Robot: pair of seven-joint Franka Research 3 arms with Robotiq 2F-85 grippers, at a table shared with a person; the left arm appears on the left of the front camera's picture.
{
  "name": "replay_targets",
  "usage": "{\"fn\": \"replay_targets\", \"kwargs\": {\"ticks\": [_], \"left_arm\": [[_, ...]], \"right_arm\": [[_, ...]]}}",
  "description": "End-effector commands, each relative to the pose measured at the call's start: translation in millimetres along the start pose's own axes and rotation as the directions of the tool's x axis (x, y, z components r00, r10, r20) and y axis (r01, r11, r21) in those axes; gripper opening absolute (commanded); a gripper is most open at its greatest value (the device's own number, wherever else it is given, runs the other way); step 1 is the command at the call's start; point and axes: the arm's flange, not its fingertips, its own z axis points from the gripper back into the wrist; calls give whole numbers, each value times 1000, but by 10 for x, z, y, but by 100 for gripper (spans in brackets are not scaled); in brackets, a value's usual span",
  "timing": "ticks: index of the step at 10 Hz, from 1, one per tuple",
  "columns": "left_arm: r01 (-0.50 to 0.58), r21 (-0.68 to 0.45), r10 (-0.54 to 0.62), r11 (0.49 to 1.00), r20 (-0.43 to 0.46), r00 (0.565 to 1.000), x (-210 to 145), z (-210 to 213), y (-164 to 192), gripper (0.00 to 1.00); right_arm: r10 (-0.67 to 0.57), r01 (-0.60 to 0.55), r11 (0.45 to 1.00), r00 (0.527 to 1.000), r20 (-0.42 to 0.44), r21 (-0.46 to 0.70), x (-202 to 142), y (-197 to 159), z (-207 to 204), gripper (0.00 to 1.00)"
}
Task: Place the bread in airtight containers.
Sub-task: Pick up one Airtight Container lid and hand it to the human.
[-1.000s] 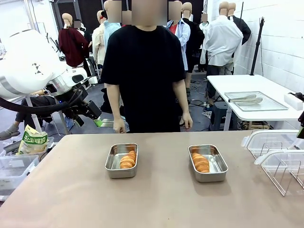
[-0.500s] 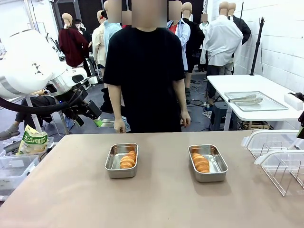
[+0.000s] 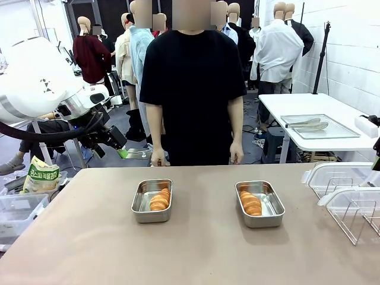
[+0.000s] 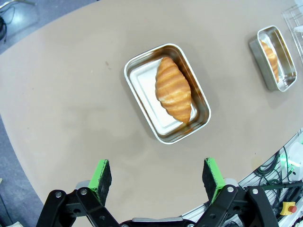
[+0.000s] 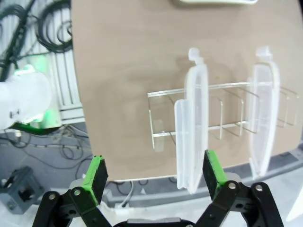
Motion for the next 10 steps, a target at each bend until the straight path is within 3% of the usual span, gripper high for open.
{"fn": "replay_targets", "kwargs": {"ticks": [1,2,10], "left_arm": [[0,0,0,1000,3,1000,10,10,2,100],[0,0,0,1000,3,1000,10,10,2,100],[0,0,0,1000,3,1000,10,10,2,100]], "right_arm": [[-38,31,996,996,-84,-85,27,44,-122,100],[-59,44,992,990,-126,-118,22,0,-189,100],[25,-29,996,998,-49,-82,-165,-369,-854,100]]}}
